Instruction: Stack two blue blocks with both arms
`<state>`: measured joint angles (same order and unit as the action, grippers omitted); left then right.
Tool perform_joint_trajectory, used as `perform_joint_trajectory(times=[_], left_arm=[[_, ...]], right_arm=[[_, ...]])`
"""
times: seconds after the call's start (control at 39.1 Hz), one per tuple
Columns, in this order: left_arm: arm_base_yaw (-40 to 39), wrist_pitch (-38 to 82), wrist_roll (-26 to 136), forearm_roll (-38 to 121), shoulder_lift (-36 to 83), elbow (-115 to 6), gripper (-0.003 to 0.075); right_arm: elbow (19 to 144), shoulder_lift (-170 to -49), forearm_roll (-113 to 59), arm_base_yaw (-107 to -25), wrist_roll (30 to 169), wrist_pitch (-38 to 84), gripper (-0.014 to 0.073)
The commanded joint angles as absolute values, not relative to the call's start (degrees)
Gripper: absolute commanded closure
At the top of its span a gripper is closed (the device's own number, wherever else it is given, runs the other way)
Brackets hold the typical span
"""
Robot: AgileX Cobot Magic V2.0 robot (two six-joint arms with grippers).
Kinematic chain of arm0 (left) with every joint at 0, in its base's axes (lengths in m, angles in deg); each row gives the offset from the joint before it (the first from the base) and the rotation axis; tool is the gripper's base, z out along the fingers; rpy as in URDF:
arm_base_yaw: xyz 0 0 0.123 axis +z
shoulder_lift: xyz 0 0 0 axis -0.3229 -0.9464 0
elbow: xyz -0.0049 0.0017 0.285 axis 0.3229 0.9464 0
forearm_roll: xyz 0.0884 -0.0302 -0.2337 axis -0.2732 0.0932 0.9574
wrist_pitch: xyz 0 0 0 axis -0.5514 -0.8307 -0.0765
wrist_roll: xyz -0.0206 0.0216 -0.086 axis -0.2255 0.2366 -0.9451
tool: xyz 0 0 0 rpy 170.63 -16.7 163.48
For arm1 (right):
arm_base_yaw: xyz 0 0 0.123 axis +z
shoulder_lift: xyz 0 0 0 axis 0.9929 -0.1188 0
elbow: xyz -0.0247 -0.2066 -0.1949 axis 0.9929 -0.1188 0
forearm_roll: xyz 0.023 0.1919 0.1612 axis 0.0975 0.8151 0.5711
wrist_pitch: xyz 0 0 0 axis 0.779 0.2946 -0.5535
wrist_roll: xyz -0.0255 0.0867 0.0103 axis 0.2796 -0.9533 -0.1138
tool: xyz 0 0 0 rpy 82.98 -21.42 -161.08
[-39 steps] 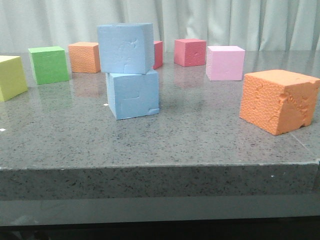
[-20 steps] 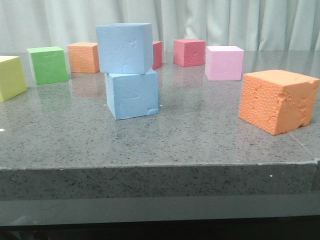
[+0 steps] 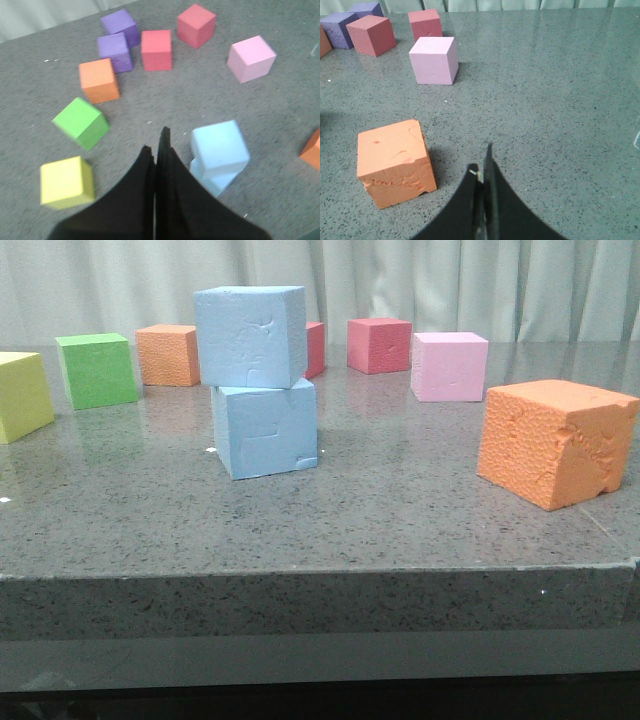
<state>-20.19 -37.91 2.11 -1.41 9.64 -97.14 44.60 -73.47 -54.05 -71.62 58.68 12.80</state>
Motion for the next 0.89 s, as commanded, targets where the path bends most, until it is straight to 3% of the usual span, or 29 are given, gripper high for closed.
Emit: perform_joint_trajectory(times=[0.0,0.31,0.87], left_arm=[[-20.5,-37.1,2.2,-3.6,15.9,-93.1,0.0741],[-20.5,-31.6,2.0,-1.8,33.1,-73.4,0.0741],[-20.5,-7.7,2.0,-0.7,70.7,-46.7,0.0741]], right_arm=[[46.0,-73.7,-54.4,-71.8,59.3,17.8,0.0661],[46.0,-73.7,-54.4,-71.8,59.3,17.8,0.0661],[46.0,-73.7,-54.4,-71.8,59.3,17.8,0.0661]])
